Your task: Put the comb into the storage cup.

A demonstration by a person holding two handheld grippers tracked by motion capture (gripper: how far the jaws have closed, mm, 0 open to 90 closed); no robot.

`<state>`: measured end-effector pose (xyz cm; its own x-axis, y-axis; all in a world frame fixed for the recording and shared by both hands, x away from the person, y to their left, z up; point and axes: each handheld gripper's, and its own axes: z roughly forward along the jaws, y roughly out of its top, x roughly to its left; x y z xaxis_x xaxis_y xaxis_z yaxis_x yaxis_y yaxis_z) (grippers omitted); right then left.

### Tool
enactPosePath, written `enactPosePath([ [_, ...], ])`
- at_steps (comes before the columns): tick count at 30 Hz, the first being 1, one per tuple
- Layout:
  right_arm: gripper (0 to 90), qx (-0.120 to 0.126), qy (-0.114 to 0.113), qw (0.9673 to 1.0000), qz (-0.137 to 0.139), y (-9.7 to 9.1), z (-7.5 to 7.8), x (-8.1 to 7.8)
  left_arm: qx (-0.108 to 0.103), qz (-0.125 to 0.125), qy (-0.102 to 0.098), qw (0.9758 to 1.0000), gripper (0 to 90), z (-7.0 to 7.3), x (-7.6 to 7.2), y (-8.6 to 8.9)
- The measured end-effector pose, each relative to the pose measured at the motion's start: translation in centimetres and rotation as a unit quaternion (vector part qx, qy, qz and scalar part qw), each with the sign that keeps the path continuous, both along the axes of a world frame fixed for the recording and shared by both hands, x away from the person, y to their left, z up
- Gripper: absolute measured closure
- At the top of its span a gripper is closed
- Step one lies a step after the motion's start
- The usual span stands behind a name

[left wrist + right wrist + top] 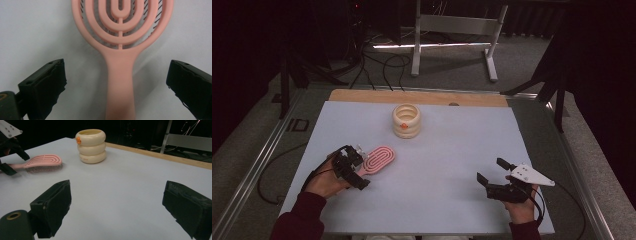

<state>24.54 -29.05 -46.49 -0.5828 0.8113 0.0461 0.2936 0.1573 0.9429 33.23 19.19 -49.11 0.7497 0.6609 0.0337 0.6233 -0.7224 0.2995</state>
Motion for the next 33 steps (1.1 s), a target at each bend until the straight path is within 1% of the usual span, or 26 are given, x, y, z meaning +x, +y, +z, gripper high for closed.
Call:
enactPosePath([
  [1, 8.6, -0.001, -0.001, 1.0000, 0.000, -0.03, -0.01, 0.02, 0.000, 0.000, 0.000, 1.0000, 4.4, 0.00, 0.00, 0.00],
  [3, 8.6, 0.000, 0.000, 1.0000, 0.000, -0.04, -0.01, 0.01, 0.003, 0.000, 0.008, 1.0000, 5.8, -0.09, 0.05, -0.08],
  [4, 8.6, -0.002, -0.001, 1.0000, 0.000, -0.04, -0.01, 0.02, 0.005, 0.001, 0.009, 0.9999, 9.1, -0.13, 0.04, -0.15],
  [5, 8.6, 0.000, -0.001, 1.0000, 0.000, -0.03, -0.03, 0.03, 0.010, -0.001, 0.012, 0.9999, 11.1, -0.15, 0.09, -0.22],
  [6, 8.6, 0.000, -0.001, 1.0000, 0.000, -0.03, -0.03, 0.03, 0.010, -0.001, 0.012, 0.9999, 12.2, -0.15, 0.09, -0.22],
  [7, 8.6, -0.001, 0.000, 1.0000, 0.001, -0.04, -0.08, 0.06, 0.010, 0.000, 0.014, 0.9998, 14.4, -0.17, 0.13, -0.24],
  [8, 8.6, -0.001, 0.000, 1.0000, 0.001, -0.04, -0.08, 0.06, 0.011, 0.006, 0.016, 0.9998, 14.4, -0.19, 0.16, -0.27],
  [9, 8.6, -0.001, 0.002, 1.0000, 0.000, -0.05, -0.11, 0.06, 0.011, 0.008, 0.027, 0.9995, 17.4, -0.21, 0.31, -0.26],
  [10, 8.6, -0.001, 0.002, 1.0000, 0.000, -0.05, -0.11, 0.06, 0.011, 0.008, 0.027, 0.9995, 20.2, -0.21, 0.31, -0.26],
  [11, 8.6, -0.001, 0.002, 1.0000, 0.000, -0.05, -0.11, 0.06, 0.013, 0.012, 0.031, 0.9994, 20.2, -0.24, 0.36, -0.27],
  [12, 8.6, 0.000, 0.002, 1.0000, -0.001, -0.08, -0.12, 0.07, 0.016, 0.015, 0.033, 0.9992, 25.7, -0.31, 0.41, -0.30],
  [14, 8.6, 0.000, 0.002, 1.0000, -0.001, -0.08, -0.11, 0.07, 0.010, 0.018, 0.039, 0.9990, 29.9, -0.24, 0.50, -0.30],
  [15, 8.6, 0.000, 0.002, 1.0000, -0.001, -0.08, -0.11, 0.07, 0.010, 0.018, 0.039, 0.9990, 31.9, -0.24, 0.50, -0.30],
  [16, 8.6, 0.000, 0.002, 1.0000, 0.000, -0.07, -0.11, 0.07, 0.009, 0.027, 0.039, 0.9989, 34.1, -0.18, 0.59, -0.29],
  [19, 8.6, 0.000, 0.003, 1.0000, 0.000, -0.06, -0.12, 0.06, 0.011, 0.029, 0.041, 0.9987, 39.1, -0.10, 0.72, -0.23],
  [20, 8.6, -0.001, 0.003, 1.0000, 0.000, -0.06, -0.12, 0.07, 0.011, 0.031, 0.042, 0.9986, 39.1, -0.07, 0.77, -0.21],
  [26, 8.6, -0.001, 0.004, 1.0000, -0.001, -0.06, -0.15, 0.09, 0.012, 0.036, 0.040, 0.9985, 55.1, 0.09, 0.98, -0.04],
  [27, 8.6, -0.002, 0.004, 1.0000, 0.000, -0.05, -0.15, 0.08, 0.013, 0.035, 0.040, 0.9985, 56.3, 0.11, 0.98, -0.08],
  [30, 8.7, -0.002, 0.004, 1.0000, -0.001, -0.02, -0.15, 0.08, 0.017, 0.022, 0.041, 0.9988, 62.2, 0.18, 0.89, -0.41],
  [33, 8.6, -0.002, 0.004, 1.0000, -0.001, -0.03, -0.21, 0.12, 0.020, 0.017, 0.044, 0.9987, 67.8, 0.23, 0.88, -0.62],
])
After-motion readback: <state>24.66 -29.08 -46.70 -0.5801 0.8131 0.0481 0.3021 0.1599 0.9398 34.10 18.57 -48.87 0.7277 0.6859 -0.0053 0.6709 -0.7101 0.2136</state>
